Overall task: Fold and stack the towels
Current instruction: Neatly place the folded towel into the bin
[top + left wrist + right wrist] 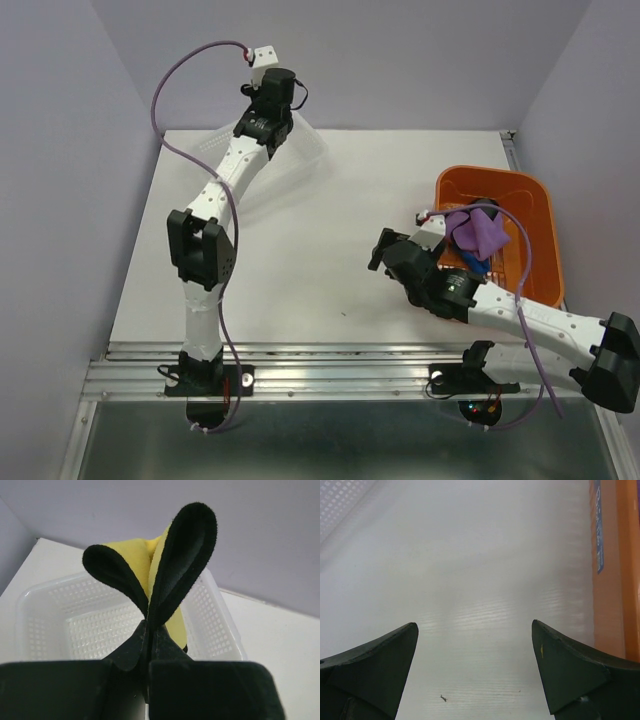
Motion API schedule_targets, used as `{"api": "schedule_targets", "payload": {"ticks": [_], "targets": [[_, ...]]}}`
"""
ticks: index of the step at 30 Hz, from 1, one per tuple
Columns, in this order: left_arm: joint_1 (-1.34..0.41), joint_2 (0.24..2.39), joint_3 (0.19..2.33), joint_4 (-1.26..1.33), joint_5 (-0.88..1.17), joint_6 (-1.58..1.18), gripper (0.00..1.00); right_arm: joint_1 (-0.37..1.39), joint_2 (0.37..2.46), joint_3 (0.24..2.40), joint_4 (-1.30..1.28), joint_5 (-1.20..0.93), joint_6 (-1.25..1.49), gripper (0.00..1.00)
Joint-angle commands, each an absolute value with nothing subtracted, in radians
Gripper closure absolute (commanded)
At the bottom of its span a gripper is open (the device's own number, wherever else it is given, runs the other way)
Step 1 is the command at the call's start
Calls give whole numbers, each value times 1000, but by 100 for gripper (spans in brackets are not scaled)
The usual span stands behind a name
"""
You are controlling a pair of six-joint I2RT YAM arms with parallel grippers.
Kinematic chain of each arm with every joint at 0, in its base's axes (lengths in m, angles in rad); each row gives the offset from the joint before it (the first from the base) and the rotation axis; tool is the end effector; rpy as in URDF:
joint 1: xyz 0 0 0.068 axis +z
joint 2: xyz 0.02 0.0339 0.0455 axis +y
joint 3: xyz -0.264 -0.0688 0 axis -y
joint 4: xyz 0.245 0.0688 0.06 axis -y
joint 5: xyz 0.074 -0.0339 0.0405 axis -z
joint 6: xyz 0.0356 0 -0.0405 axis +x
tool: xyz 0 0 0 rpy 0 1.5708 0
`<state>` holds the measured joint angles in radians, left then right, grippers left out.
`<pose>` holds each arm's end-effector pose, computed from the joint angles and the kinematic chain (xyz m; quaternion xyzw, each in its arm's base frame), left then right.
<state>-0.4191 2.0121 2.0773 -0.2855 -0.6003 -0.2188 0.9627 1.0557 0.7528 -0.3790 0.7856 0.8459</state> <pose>0.4414 -0.1746 0.4055 -0.1093 0.7604 0.0319 0.6394 0.1456 0.1651 0.2649 0.1156 0.8423 0.0986 0.5172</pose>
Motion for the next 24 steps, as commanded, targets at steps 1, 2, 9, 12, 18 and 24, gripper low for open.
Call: {"api": "schedule_targets", "payload": {"ticks": [1, 2, 9, 12, 18, 24], "targets": [[-400, 2097, 2248, -308, -558, -268, 100, 966, 1077, 758, -396, 876, 871, 0], [-394, 2117, 2299, -310, -548, -279, 100, 966, 1083, 761, -402, 880, 876, 0], [-357, 2172, 2278, -282, -505, -451, 100, 965, 1098, 765, -414, 899, 888, 0], [-342, 2177, 2224, -249, -482, -502, 100, 965, 1107, 767, -420, 911, 884, 0], [-315, 2236, 2197, -199, -341, -531, 100, 960, 1109, 782, -462, 936, 905, 0], [-310, 2272, 2180, -175, -316, -520, 100, 959, 1089, 773, -457, 940, 904, 0]]}}
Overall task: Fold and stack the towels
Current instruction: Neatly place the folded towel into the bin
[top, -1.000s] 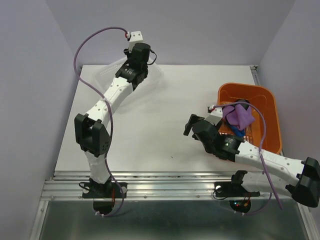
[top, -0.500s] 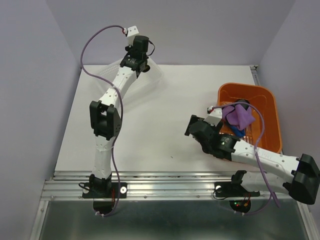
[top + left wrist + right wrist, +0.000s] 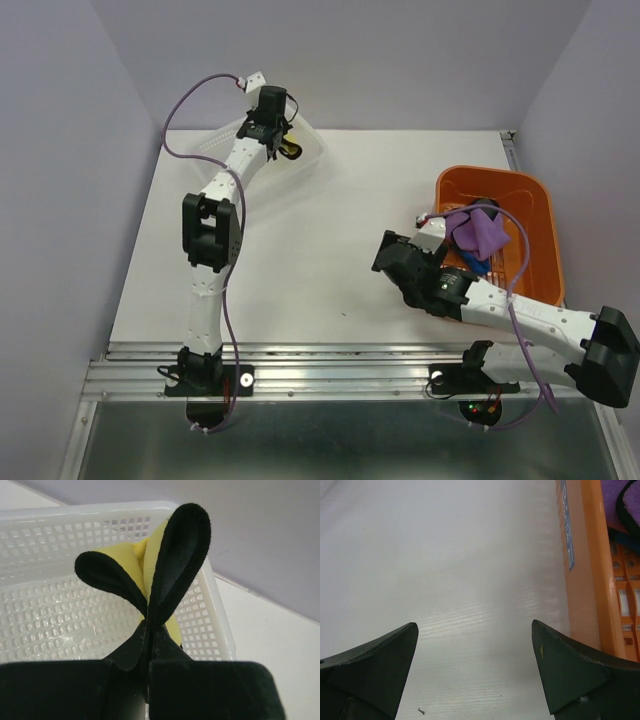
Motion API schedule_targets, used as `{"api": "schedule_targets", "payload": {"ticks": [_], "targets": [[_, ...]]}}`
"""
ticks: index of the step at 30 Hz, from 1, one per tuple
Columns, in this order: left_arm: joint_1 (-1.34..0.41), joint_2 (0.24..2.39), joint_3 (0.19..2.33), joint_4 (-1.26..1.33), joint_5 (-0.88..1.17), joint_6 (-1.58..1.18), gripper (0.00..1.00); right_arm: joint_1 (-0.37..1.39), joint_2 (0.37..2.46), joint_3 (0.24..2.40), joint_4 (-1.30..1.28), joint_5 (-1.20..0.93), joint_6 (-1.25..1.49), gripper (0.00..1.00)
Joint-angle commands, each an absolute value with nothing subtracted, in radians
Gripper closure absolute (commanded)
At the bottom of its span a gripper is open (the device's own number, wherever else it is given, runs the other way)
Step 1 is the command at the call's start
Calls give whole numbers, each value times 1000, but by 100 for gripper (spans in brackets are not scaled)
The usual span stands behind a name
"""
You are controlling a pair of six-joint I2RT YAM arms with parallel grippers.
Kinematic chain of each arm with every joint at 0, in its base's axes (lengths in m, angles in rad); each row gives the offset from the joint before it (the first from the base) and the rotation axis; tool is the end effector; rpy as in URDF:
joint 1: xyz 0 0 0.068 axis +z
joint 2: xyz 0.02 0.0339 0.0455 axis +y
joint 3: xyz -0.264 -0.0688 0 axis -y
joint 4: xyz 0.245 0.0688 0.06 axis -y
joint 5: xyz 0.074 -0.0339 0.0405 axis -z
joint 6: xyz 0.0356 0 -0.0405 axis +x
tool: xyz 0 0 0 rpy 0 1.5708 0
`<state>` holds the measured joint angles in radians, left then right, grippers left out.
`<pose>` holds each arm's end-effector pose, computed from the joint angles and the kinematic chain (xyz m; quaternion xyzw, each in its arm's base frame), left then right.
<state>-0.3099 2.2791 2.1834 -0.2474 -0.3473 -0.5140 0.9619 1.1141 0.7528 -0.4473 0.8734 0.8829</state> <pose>0.5204 -0.1539 0.3142 -0.1810 0.7908 -0.0977 0.5764 0.1487 0.1656 0.2499 0.1240 0.8467 0.0315 0.5165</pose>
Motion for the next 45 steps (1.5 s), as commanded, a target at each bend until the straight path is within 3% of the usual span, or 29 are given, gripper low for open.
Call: {"api": "schedule_targets", "payload": {"ticks": [1, 30, 33, 34, 39, 40, 45], "targets": [[-308, 2278, 2177, -173, -311, -522, 100, 957, 1088, 773, -457, 940, 902, 0], [-226, 2373, 2100, -230, -101, -502, 100, 953, 1109, 772, -456, 943, 899, 0], [-221, 2376, 2098, -239, -94, -499, 87, 953, 1106, 773, -457, 942, 899, 0], [-221, 2376, 2098, -254, -98, -502, 78, 953, 1103, 773, -456, 940, 900, 0], [-221, 2350, 2077, -261, -113, -515, 60, 953, 1091, 765, -449, 936, 900, 0], [-221, 2338, 2072, -259, -118, -517, 50, 953, 1091, 765, -446, 934, 900, 0], [-221, 2306, 2063, -268, -143, -511, 43, 953, 1083, 767, -449, 931, 900, 0]]}}
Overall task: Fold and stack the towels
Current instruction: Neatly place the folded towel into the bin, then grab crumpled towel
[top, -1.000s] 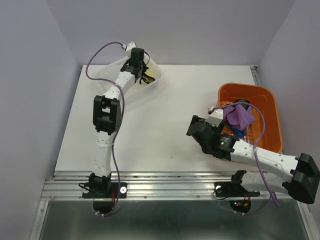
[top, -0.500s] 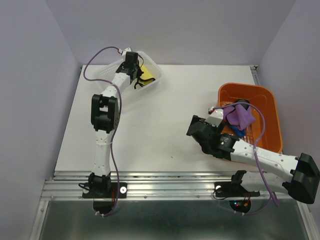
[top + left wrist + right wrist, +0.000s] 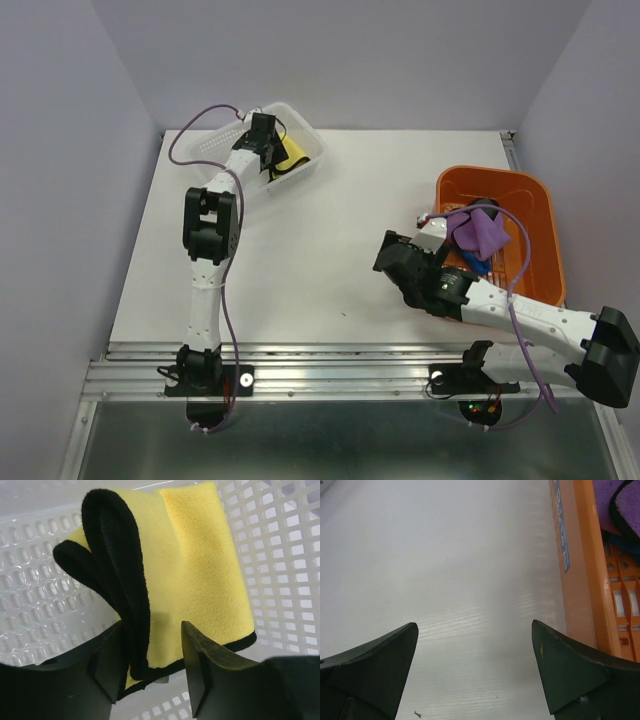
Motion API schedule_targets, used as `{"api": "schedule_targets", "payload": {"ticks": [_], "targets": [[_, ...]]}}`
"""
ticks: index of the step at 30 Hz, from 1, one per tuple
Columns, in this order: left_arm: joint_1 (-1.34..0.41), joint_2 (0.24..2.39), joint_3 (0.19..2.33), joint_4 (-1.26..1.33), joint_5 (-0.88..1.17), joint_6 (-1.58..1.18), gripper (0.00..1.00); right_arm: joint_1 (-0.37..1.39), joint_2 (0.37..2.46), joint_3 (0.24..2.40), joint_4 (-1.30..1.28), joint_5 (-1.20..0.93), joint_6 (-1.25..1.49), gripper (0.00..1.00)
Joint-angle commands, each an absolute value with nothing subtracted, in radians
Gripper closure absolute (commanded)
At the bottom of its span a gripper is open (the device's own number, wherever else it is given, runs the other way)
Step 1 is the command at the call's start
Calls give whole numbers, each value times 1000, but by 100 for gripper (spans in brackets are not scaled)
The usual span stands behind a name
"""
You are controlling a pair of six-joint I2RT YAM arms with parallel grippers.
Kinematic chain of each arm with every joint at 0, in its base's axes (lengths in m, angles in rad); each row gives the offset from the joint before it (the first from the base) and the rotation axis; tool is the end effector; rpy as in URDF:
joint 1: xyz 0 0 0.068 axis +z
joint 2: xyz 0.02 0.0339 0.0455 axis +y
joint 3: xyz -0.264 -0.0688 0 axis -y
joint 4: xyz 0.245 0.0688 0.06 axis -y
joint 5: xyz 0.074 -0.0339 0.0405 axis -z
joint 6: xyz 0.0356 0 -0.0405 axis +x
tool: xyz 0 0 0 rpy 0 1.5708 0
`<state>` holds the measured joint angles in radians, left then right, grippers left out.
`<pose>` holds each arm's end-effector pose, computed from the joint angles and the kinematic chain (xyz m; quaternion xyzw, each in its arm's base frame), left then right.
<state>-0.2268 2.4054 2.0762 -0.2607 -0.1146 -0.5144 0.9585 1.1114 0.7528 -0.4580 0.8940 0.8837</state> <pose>0.5444 -0.1215 0.2075 -0.1529 0.8677 -0.1232 0.4566 0.1488 0.1635 0.2501 0.1277 0.8438 0.0213 0.5209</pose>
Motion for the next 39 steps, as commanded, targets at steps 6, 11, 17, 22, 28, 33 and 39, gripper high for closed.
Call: {"api": "schedule_targets", "payload": {"ticks": [6, 11, 17, 22, 28, 33, 39], "targets": [[-221, 2240, 2020, -293, -199, -499, 13, 953, 1075, 775, -459, 923, 907, 0], [-221, 2160, 1991, -307, -232, -483, 5, 953, 1080, 791, -469, 919, 910, 0], [-222, 2079, 1980, -327, -209, -446, 4, 953, 1069, 818, -515, 910, 942, 0], [-236, 1943, 1889, -292, -140, -431, 3, 953, 1065, 860, -576, 916, 951, 0], [-325, 1540, 1493, -63, -153, -426, 1, 919, 1072, 1007, -730, 989, 930, 0], [-426, 1252, 1165, 44, -207, -448, 1, 774, 1052, 1129, -750, 945, 780, 0], [-502, 1051, 910, 45, -230, -535, 1, 503, 1112, 1207, -721, 747, 457, 0]]}}
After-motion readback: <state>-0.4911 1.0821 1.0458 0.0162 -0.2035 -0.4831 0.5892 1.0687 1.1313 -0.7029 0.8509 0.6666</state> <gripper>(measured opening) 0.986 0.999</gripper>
